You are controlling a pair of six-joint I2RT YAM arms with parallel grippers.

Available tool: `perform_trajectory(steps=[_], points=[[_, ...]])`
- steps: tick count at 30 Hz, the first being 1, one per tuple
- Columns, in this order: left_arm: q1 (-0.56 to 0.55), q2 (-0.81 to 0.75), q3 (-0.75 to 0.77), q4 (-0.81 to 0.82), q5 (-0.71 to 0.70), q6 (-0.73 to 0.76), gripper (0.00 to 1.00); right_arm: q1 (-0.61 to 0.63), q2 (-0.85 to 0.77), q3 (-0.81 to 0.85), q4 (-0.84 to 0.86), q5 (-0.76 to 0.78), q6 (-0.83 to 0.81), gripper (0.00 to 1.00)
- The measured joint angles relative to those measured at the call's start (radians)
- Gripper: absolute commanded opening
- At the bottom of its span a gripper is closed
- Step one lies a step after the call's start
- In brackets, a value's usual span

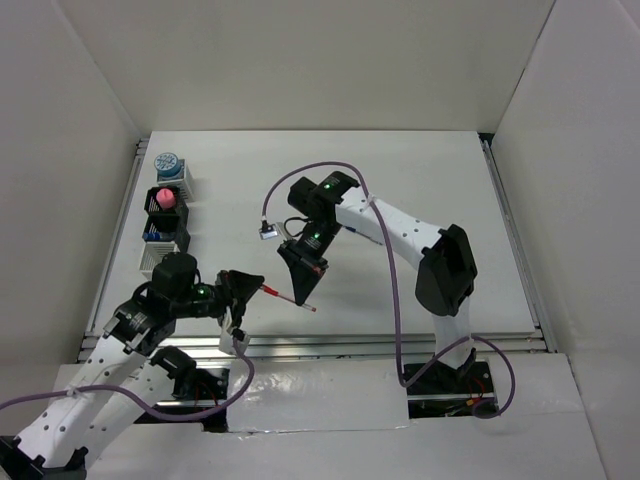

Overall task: Sort the stationery into containers
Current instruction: Close the pen cap on the pen.

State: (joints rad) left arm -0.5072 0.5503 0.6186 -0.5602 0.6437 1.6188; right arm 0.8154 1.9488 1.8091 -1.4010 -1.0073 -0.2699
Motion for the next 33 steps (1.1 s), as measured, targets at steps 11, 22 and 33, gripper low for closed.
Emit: perform_trajectory(steps=[11, 22, 33], points=[[0.005, 0.103, 0.047, -0.018, 0.017, -0.033, 0.00, -0.016, 0.041, 0.021, -0.047, -0.019, 0.000, 0.00], [0.001, 0.117, 0.045, -0.010, 0.124, -0.132, 0.00, -0.073, 0.053, 0.034, -0.039, -0.077, 0.001, 0.38], [-0.014, 0.084, -0.004, -0.001, 0.251, -0.229, 0.00, -0.242, 0.032, 0.058, 0.024, -0.113, 0.000, 0.48]])
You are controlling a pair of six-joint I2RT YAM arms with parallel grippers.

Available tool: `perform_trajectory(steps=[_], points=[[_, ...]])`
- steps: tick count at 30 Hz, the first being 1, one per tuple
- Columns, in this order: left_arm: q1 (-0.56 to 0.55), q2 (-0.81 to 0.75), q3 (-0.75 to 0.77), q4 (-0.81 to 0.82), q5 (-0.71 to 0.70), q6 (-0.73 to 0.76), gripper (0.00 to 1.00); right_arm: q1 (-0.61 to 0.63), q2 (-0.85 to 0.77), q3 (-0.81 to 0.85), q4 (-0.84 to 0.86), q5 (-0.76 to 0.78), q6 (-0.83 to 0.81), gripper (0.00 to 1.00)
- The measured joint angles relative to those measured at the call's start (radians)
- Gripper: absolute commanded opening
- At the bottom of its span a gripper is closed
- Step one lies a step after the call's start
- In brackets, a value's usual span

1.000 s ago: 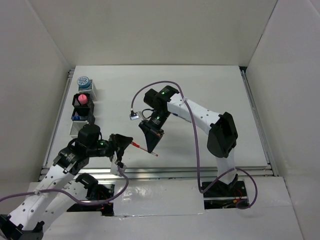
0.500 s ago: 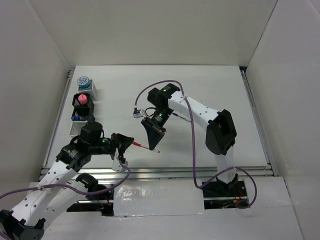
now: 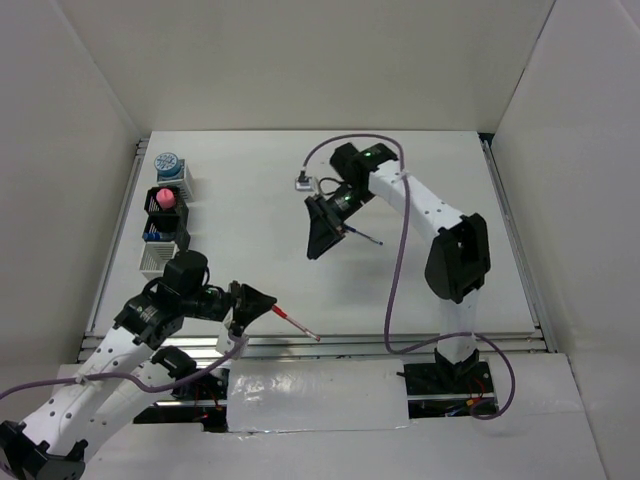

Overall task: Sort the stationery into containers
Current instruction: Close the pen cap on the pen.

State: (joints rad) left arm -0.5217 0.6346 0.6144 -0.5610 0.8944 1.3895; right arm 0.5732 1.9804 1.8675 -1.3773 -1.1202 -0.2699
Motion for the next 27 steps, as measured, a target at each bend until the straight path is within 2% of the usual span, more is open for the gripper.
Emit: perform_trajectory(steps=[2, 5, 8, 11, 14, 16, 17, 22, 27], points=[[0.000, -0.011, -0.009, 0.042, 0.004, -0.088, 0.00, -0.082, -0.044, -0.015, 0.050, 0.007, 0.047, 0.48], [0.000, -0.026, -0.023, 0.116, 0.004, -0.257, 0.00, -0.261, -0.183, -0.079, 0.208, 0.051, 0.150, 0.57], [-0.001, -0.032, -0.027, 0.216, -0.002, -0.468, 0.00, -0.451, -0.375, -0.131, 0.374, 0.164, 0.231, 0.66], [-0.001, -0.025, -0.027, 0.338, -0.026, -0.719, 0.00, -0.531, -0.570, -0.201, 0.544, 0.242, 0.285, 0.77], [-0.001, -0.005, -0.027, 0.464, -0.063, -0.958, 0.00, -0.590, -0.761, -0.322, 0.719, 0.267, 0.336, 0.74], [-0.001, 0.009, -0.024, 0.534, -0.096, -1.102, 0.00, -0.622, -0.831, -0.368, 0.786, 0.273, 0.372, 0.76], [-0.001, 0.018, -0.019, 0.570, -0.120, -1.184, 0.00, -0.632, -0.848, -0.371, 0.805, 0.271, 0.383, 0.81], [-0.001, 0.062, 0.015, 0.686, -0.211, -1.479, 0.00, -0.639, -0.792, -0.336, 0.839, 0.167, 0.426, 0.81], [0.020, 0.082, 0.046, 0.760, -0.273, -1.664, 0.00, -0.598, -0.672, -0.340, 0.874, 0.042, 0.561, 0.85]])
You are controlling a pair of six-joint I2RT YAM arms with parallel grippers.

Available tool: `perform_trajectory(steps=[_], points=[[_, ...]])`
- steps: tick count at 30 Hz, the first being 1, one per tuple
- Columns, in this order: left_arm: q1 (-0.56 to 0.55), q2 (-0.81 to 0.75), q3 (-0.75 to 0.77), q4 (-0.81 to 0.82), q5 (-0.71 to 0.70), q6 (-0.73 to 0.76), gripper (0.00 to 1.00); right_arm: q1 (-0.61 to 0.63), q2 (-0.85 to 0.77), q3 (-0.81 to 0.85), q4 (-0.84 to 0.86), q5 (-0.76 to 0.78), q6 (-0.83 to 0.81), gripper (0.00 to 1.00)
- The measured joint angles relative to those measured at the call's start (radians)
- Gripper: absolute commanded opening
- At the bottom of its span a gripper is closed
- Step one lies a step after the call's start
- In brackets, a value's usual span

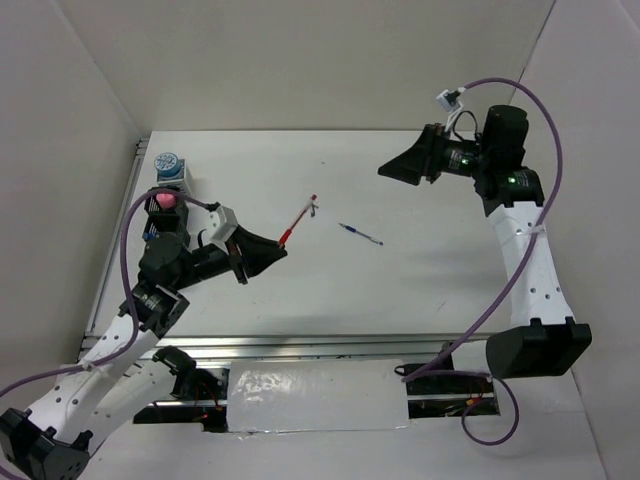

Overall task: Sort the stationery into containers
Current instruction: Close the pen cap on the pen.

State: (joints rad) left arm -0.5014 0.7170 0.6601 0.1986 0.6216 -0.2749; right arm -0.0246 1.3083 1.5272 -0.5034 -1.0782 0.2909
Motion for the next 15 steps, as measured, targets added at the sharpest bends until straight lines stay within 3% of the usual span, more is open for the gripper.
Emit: perform_trajectory(steps=[7, 15], points=[[0.061, 0.032, 0.009, 0.065, -0.031, -0.175, 0.00, 0.227, 0.019, -0.006, 0.085, -0.082, 0.121, 0.89], [0.074, 0.078, 0.010, 0.128, -0.038, -0.296, 0.00, 0.294, 0.080, 0.114, 0.175, -0.047, 0.218, 0.87]])
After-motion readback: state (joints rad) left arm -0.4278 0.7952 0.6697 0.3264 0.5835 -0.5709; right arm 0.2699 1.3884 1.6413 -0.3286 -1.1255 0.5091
